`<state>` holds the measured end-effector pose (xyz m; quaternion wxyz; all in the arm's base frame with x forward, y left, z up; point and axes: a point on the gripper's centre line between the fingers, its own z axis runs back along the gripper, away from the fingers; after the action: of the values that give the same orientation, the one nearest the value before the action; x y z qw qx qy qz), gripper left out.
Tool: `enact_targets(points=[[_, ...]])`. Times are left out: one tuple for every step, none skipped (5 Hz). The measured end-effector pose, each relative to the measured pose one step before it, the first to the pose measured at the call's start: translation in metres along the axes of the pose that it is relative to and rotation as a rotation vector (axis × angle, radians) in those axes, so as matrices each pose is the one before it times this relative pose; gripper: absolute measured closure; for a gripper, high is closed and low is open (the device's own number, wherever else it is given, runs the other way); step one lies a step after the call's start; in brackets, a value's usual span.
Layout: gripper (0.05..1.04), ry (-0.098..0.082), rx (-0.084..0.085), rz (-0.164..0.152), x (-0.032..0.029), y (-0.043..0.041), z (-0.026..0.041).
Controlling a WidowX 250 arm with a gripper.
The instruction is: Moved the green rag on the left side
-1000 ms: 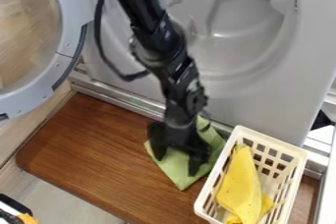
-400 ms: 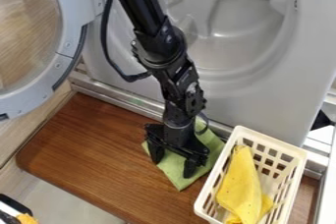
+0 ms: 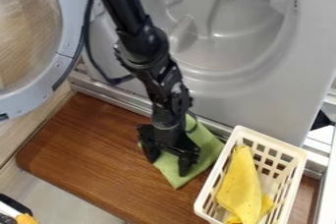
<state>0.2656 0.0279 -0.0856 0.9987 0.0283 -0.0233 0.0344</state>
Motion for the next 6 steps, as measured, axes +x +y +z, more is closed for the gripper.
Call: enact_targets(points=[[0.082, 0.0066, -0.0069, 0.0646, -0.012, 0.02637, -0.00057], [0.082, 0.009, 0.001, 0.0176, -0.00725, 0.01563, -0.001], [0.082, 0.0082, 0.0023, 0.0335, -0.00614, 0.01937, 0.0003], [0.082, 0.0089, 0.0086, 0.0286, -0.00721, 0.01359, 0.00216], [0.082, 0.0153, 0.0109, 0.0093, -0.00467, 0.0073, 0.00073], [0.082, 0.0064, -0.0016, 0.0074, -0.00109, 0.00049, 0.00032]])
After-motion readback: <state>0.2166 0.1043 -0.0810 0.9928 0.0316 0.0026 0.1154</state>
